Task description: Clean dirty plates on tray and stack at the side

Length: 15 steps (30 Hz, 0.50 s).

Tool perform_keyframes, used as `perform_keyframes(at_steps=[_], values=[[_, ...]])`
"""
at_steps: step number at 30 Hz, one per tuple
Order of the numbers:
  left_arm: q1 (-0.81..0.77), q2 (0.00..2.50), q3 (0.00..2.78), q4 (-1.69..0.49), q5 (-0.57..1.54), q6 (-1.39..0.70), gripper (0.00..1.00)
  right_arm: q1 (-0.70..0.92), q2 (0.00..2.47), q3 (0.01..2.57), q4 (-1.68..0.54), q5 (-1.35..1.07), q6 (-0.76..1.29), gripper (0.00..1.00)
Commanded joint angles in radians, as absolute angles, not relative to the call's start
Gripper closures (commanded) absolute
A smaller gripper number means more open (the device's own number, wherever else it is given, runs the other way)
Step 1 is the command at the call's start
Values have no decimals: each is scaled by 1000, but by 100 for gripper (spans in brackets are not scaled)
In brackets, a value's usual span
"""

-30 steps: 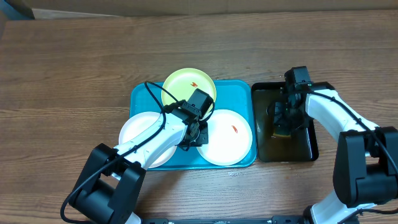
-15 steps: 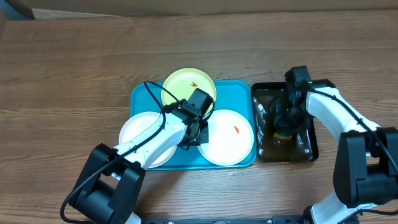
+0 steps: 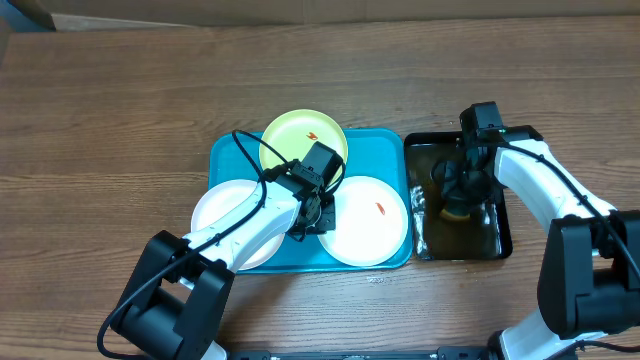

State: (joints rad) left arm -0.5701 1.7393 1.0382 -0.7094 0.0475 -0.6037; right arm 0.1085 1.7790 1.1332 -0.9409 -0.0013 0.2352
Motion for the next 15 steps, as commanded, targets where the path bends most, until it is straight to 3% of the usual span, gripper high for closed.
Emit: perform_keyframes(at_steps=[1,7,15], values=[[-579,1746,1035,-706,37,-606,76,117,1747,1161,-949,2,233,96],[-579,1746,1034,-706,36,-607,81,117,1712,1230,-1061,7,276,96],[-579,1746,1021,-675,26,-610,81,141,1685,1229,-1087,57,311,96]])
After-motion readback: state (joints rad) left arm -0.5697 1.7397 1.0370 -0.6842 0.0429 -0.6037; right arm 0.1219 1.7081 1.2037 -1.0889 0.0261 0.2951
